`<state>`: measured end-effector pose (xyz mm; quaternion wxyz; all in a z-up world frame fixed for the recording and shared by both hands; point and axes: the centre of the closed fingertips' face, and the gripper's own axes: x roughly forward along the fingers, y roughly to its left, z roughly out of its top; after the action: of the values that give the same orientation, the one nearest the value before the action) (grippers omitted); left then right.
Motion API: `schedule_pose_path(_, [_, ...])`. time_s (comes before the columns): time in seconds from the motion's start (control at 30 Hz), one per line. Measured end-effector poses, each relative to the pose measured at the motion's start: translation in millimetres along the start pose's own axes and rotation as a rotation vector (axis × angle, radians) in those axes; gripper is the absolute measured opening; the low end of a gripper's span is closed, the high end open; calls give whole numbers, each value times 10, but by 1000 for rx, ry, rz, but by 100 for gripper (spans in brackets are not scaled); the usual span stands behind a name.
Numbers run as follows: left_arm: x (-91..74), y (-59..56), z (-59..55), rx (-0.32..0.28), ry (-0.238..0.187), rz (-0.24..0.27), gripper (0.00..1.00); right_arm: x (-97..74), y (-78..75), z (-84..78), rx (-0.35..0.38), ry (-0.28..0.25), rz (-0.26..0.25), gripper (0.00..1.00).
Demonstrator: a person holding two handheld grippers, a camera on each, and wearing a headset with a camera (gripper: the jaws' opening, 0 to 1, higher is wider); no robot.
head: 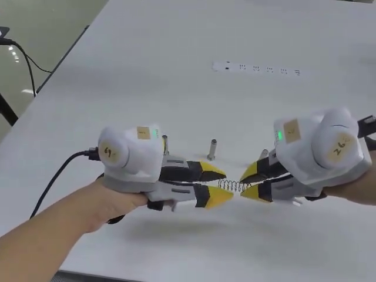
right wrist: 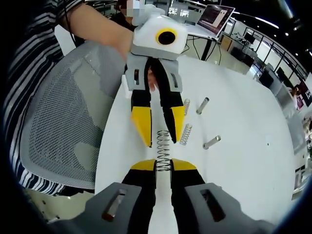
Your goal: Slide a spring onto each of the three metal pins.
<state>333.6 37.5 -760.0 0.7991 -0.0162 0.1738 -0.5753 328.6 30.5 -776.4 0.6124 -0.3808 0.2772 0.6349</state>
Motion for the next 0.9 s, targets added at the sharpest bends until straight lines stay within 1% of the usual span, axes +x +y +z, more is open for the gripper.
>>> schedule_pose_path(0.27, [4, -11, -22, 12, 13, -4, 7, -20, -4, 28, 0, -12, -2, 8])
schedule_pose_path(0.37, [5, -5, -9, 18, 10, -1, 4, -18, 2, 26, -8, -7, -1, 7])
schedule_pose_path(0.53, [-15, -17, 25, 18, 3, -7, 6, -17, 7, 39, -8, -11, 1, 7])
schedule_pose_path(0.63, [-32, -7, 4, 32, 15, -3, 5, -9, 17, 56, -10, -15, 7, 7])
schedule_pose_path(0.8, [-56, 2, -3, 37, 19, -6, 4, 8, 18, 75, -18, -12, 9, 7])
schedule_pose_path(0.9, [-74, 1, 3, 35, 18, -11, 4, 7, 14, 89, -14, -19, 13, 7])
